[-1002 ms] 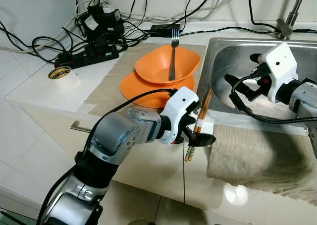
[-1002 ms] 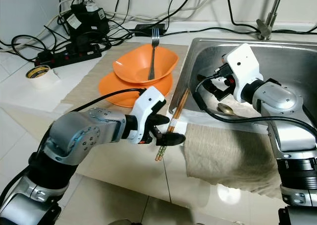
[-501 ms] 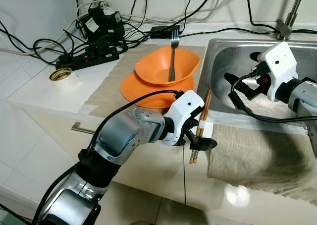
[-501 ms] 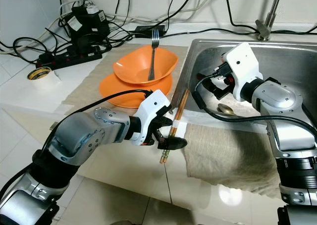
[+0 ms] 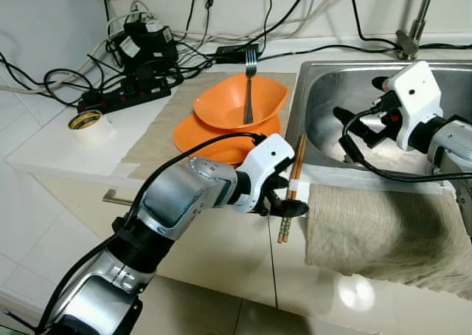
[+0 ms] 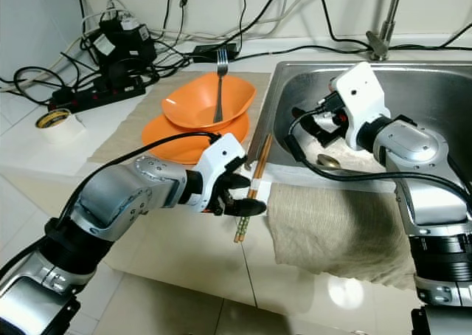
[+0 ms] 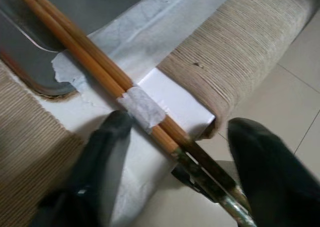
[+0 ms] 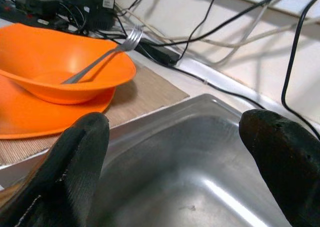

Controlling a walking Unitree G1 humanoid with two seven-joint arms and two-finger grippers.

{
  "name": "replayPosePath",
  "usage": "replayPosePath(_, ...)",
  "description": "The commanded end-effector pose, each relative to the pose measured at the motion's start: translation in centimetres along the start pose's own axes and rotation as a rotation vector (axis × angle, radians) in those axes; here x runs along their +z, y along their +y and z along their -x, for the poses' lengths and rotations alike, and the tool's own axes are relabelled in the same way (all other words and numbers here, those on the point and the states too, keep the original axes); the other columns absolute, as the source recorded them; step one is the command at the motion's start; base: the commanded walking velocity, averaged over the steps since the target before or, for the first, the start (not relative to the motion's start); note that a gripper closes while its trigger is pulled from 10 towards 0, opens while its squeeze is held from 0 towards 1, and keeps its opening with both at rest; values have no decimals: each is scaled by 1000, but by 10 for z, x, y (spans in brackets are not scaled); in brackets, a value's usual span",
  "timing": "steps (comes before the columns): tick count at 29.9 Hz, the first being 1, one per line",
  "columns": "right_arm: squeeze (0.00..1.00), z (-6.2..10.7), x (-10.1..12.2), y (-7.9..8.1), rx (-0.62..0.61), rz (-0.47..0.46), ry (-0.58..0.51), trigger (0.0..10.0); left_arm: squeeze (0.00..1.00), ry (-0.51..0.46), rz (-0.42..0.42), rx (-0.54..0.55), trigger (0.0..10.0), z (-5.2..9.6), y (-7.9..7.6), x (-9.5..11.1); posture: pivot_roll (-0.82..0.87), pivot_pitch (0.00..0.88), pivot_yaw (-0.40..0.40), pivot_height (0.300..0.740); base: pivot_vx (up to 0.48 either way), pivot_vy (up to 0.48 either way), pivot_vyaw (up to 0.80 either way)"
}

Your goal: Kitchen organization

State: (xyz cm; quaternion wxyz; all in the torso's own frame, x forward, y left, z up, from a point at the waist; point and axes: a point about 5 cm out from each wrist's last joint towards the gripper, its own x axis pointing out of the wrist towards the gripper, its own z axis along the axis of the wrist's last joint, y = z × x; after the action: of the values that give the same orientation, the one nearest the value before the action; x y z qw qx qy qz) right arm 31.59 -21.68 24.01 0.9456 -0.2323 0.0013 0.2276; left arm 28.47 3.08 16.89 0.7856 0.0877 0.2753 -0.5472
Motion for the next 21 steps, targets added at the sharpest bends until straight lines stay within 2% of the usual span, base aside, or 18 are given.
replayPosePath(1,0,0,3,2,-4,-3,-7,10000,0,83,69,-34,0,-6,0,-20,-52,0,181,740,0,0,0)
replayPosePath(9,0,2,1,3,-5,-9,0,10000,0,34,119,-34,0,-7,2,-14,-52,0,178,740,0,0,0)
replayPosePath(18,0,2,1,3,-6,-12,2,10000,0,-23,130,-14,0,-5,4,-7,-49,0,174,740,0,0,0)
replayPosePath(21,0,2,0,4,-5,-17,5,10000,0,-70,131,0,0,-1,5,2,-47,0,170,740,0,0,0)
